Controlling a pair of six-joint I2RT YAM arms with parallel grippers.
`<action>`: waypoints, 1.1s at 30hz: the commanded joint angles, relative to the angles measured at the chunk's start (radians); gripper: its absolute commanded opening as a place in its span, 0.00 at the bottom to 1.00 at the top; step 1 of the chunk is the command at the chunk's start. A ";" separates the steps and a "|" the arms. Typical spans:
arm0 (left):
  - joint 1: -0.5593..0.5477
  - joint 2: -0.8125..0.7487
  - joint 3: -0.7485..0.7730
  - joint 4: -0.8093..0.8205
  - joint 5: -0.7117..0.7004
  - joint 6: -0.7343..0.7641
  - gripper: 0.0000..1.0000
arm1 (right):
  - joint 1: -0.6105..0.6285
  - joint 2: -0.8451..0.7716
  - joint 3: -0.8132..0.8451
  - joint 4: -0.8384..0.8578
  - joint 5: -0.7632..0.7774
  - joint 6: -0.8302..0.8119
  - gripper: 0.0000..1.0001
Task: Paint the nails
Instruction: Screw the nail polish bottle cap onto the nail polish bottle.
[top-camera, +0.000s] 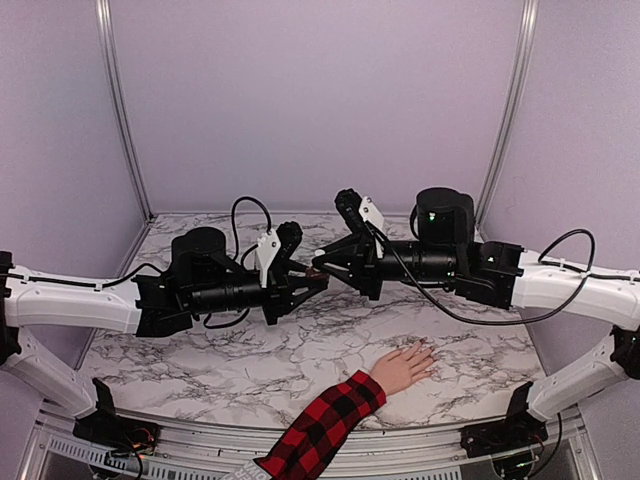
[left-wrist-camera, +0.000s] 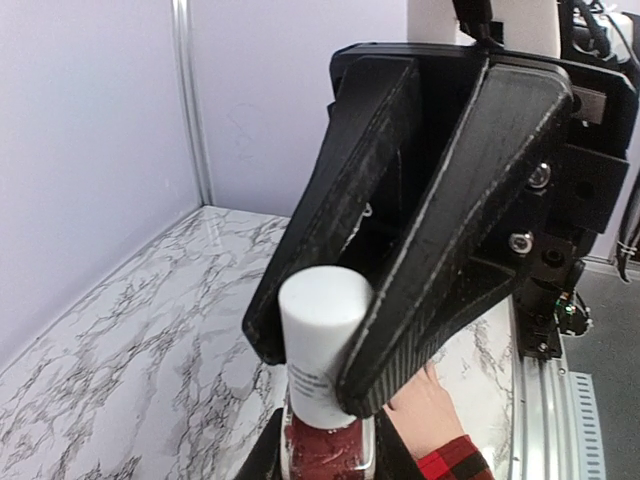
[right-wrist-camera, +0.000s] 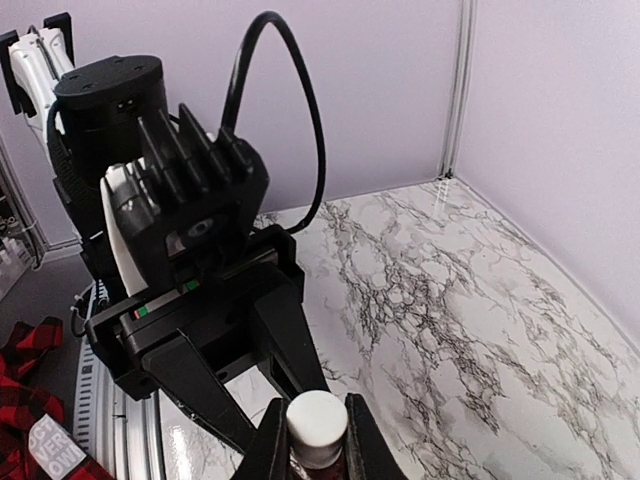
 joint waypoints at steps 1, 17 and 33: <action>0.017 -0.002 0.022 0.137 -0.221 -0.026 0.00 | -0.012 0.057 -0.026 -0.039 0.131 0.111 0.01; 0.017 0.105 0.037 0.169 -0.321 -0.058 0.00 | -0.016 0.129 -0.033 0.040 0.279 0.202 0.10; 0.025 0.084 0.004 0.143 0.140 -0.007 0.00 | -0.050 -0.071 -0.092 0.056 -0.087 -0.016 0.64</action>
